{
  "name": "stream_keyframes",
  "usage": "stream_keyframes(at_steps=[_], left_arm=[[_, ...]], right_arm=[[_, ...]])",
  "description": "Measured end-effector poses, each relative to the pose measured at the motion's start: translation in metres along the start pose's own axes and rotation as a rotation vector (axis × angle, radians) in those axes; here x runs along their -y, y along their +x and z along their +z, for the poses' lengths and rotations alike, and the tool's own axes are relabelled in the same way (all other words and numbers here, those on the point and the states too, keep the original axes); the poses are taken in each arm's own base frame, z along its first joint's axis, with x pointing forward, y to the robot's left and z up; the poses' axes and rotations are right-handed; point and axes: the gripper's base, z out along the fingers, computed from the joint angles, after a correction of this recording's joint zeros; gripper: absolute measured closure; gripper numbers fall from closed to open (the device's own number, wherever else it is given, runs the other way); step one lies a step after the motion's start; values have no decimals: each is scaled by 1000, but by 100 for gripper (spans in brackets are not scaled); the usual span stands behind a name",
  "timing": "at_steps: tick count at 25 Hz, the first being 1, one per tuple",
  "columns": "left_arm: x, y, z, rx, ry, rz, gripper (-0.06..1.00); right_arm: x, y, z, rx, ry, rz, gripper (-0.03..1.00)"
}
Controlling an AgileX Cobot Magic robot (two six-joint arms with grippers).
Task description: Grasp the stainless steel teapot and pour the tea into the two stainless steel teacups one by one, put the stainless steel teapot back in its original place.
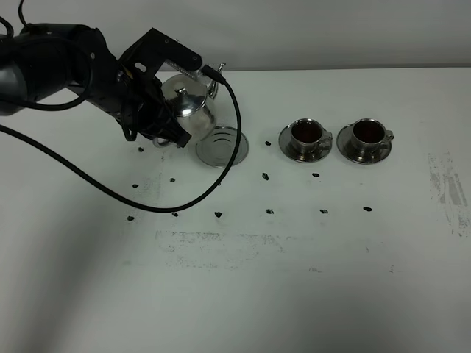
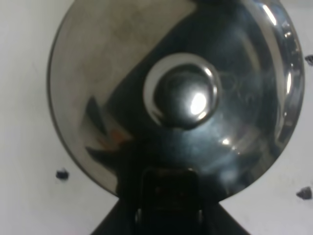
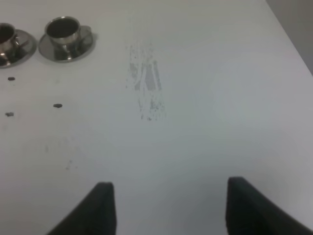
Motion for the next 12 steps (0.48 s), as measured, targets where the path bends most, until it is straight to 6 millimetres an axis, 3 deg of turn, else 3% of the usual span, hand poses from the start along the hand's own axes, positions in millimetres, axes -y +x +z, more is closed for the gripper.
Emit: stream_keyframes(at_steps=[5, 12], left_arm=[[-7, -23, 4, -102, 51, -48, 77], [0, -38, 39, -169, 78, -45, 77]], right_arm=[[0, 0, 0, 0, 0, 0, 48], [0, 0, 0, 0, 0, 0, 48]])
